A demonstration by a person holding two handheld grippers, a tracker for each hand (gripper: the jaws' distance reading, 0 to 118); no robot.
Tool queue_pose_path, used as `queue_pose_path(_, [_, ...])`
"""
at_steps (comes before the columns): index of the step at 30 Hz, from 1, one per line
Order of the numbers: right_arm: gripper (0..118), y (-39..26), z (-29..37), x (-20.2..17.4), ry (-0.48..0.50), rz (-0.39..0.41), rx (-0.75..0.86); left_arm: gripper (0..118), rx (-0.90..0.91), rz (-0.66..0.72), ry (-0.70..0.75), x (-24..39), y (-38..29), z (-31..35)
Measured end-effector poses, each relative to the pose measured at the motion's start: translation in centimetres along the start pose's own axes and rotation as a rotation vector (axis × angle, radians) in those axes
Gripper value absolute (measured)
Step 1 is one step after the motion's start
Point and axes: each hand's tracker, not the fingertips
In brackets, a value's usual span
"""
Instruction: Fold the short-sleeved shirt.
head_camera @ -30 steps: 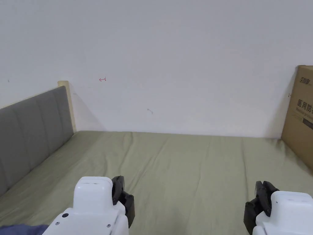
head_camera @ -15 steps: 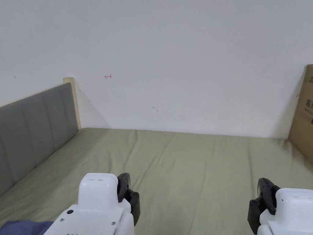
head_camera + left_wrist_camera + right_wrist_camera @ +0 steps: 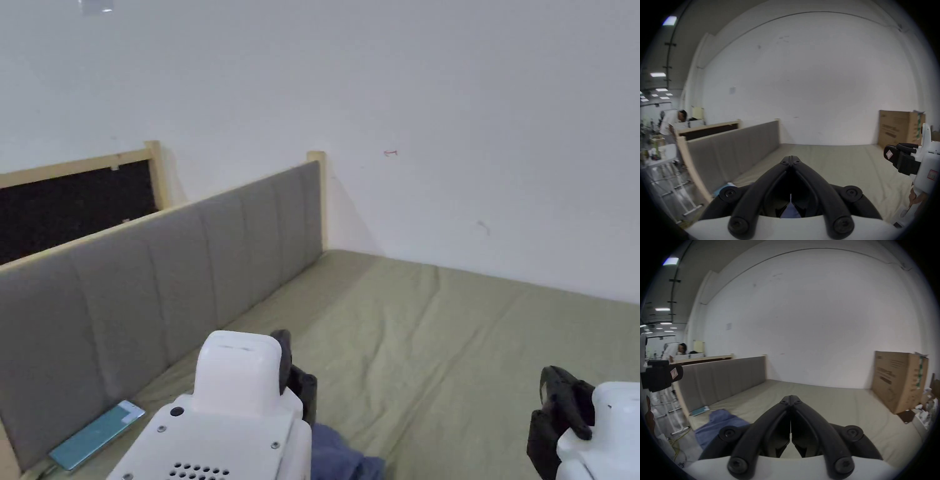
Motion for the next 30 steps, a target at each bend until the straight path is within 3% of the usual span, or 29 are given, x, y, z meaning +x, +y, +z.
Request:
queue_pose_path(5, [0, -0.6, -1.8, -4.8, 0.183, -0.010, -0.039, 0, -0.005, 0.013, 0.132, -3.7, -0.3, 1.9])
queue_pose_path(11, [0, -1.7, -2.5, -6.6, 0.221, 0.016, -0.085, 0, -0.111, 0.041, 0.199, -5.7, -2.7, 0.2])
queue_pose_path(17, [0, -3.8, -4.6, -4.9, 0.186, -0.033, -0.195, 4, -0.313, 0.142, 0.120, -6.6, -9.3, -6.3])
queue_pose_path(19, [0, -4.5, -5.5, -4.3, 0.168, -0.046, -0.228, 21, -0.400, 0.182, 0.095, -6.6, -11.6, -8.6])
queue_pose_path(21, [0, -5.3, -6.3, -3.8, 0.151, -0.042, -0.256, 95, -0.491, 0.205, 0.057, -6.4, -13.9, -11.5])
queue_pose_path(22, [0, -5.7, -6.8, -3.6, 0.139, -0.038, -0.268, 118, -0.546, 0.200, 0.026, -6.1, -15.0, -13.1])
queue_pose_path(24, [0, -6.6, -7.9, -3.3, 0.122, -0.032, -0.302, 113, -0.548, 0.163, 0.012, -5.1, -16.4, -15.6])
queue_pose_path(27, [0, -8.0, -9.7, -2.8, 0.112, -0.048, -0.368, 117, -0.683, 0.092, -0.044, -3.4, -18.7, -20.7])
queue_pose_path(30, [0, -9.3, -10.9, -2.5, 0.105, -0.058, -0.406, 117, -0.771, 0.107, -0.060, -2.2, -22.0, -25.1])
